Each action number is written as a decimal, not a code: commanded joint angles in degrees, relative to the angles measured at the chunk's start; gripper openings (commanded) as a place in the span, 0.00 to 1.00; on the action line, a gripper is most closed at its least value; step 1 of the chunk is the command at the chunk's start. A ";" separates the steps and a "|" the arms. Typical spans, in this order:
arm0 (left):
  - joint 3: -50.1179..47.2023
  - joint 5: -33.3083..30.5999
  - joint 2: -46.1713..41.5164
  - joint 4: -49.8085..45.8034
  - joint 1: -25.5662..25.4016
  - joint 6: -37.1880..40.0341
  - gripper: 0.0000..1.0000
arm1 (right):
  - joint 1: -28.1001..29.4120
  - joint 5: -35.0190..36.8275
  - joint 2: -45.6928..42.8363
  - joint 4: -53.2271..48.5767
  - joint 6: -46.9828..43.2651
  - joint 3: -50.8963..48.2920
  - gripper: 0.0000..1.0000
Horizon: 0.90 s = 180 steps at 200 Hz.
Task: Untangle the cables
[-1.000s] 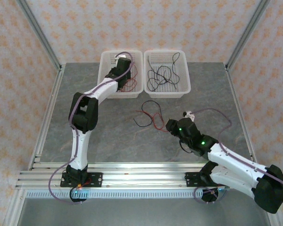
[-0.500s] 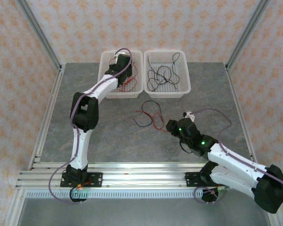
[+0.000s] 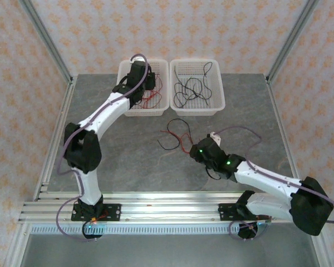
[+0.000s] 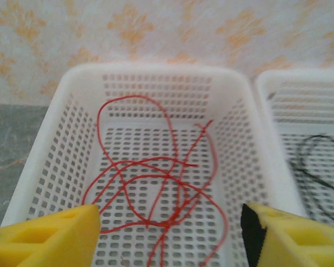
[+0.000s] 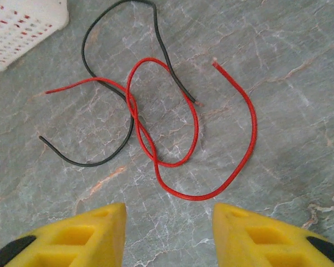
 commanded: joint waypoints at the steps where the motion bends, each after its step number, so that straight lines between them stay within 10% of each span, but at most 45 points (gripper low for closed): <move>1: -4.61 3.32 -4.78 -1.55 -3.46 0.59 0.62 | 0.49 2.21 1.53 -2.48 1.68 2.87 0.43; 59: -13.28 17.86 -10.17 -6.46 -12.41 3.03 0.50 | -0.07 6.50 1.57 -8.82 2.10 6.76 0.43; 180: -11.13 12.12 7.87 -13.59 -21.26 9.93 0.46 | -5.66 4.40 -8.68 -15.72 -1.42 6.80 0.43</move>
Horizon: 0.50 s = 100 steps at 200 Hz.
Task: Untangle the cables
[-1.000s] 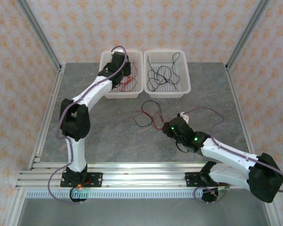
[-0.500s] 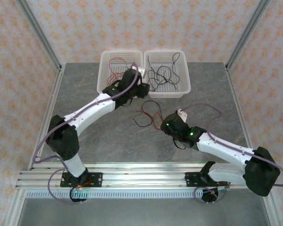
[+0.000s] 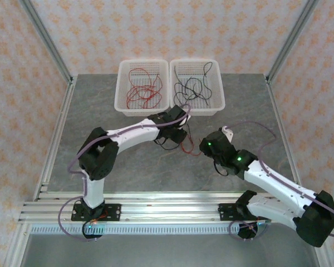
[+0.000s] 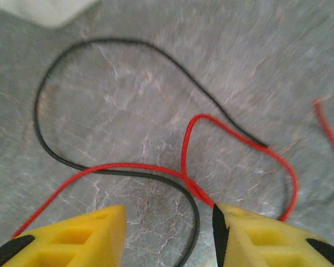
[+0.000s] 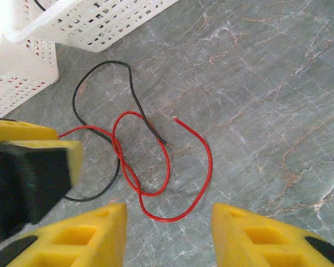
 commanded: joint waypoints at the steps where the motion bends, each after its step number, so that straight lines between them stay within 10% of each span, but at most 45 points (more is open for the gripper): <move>1: 2.49 -3.26 3.02 -1.58 -0.41 1.69 0.46 | -0.44 0.79 -1.34 -2.15 -0.85 0.76 0.44; 100: 4.63 -3.20 8.10 4.94 -0.49 -0.09 0.42 | -0.52 -0.91 -1.87 0.25 -0.41 -1.28 0.43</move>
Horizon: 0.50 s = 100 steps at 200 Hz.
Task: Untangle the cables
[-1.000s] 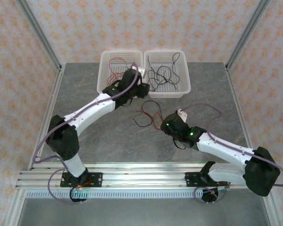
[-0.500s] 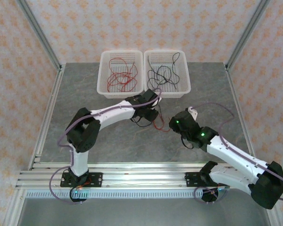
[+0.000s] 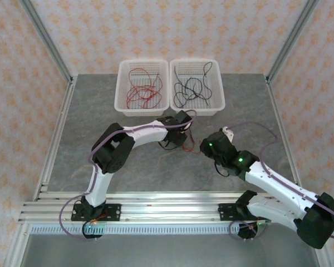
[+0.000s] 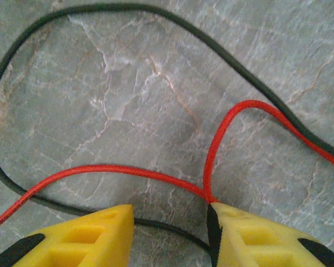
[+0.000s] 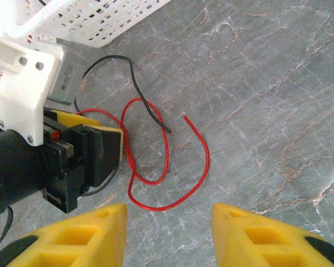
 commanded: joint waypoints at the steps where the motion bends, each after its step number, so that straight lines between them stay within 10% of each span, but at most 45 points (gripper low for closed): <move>1: 1.58 0.42 -0.62 1.70 -0.37 -0.90 0.42 | -0.31 0.32 -0.91 0.42 -0.41 -0.70 0.43; 100: 5.57 2.25 -0.59 -3.85 -0.54 1.42 0.42 | -0.31 -0.31 0.68 2.02 -1.02 -0.83 0.43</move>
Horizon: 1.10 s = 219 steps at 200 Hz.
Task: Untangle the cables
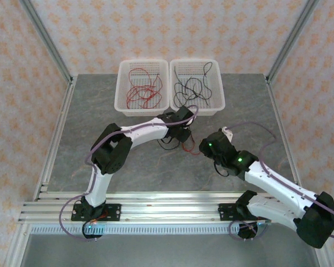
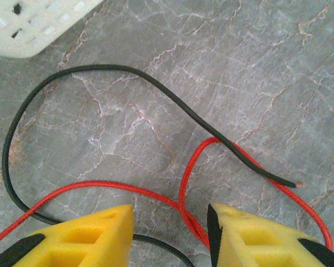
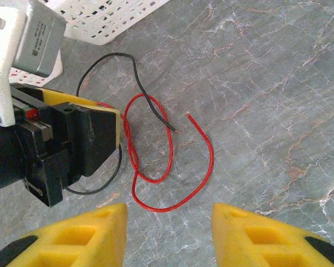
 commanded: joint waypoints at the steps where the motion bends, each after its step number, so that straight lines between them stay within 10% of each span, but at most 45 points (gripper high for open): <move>1: 1.64 0.56 0.35 -2.20 -0.26 1.26 0.42 | -0.31 0.18 0.09 0.91 -0.98 -0.74 0.43; 95: 3.35 2.61 7.59 1.84 -0.87 4.84 0.41 | -0.31 0.53 -0.44 -0.06 -0.89 -0.73 0.43; 129: -0.03 -0.31 6.89 4.63 -0.93 4.24 0.13 | -0.33 0.88 -1.20 -0.47 -0.81 -0.56 0.43; 147: -1.76 -1.07 4.65 6.03 -1.10 3.24 0.00 | -0.31 1.31 -2.00 -0.77 -0.70 -0.56 0.43; 219: -5.82 -1.18 -16.81 7.39 -2.67 -5.28 0.00 | -0.31 -0.77 -2.43 4.85 -4.67 -1.58 0.44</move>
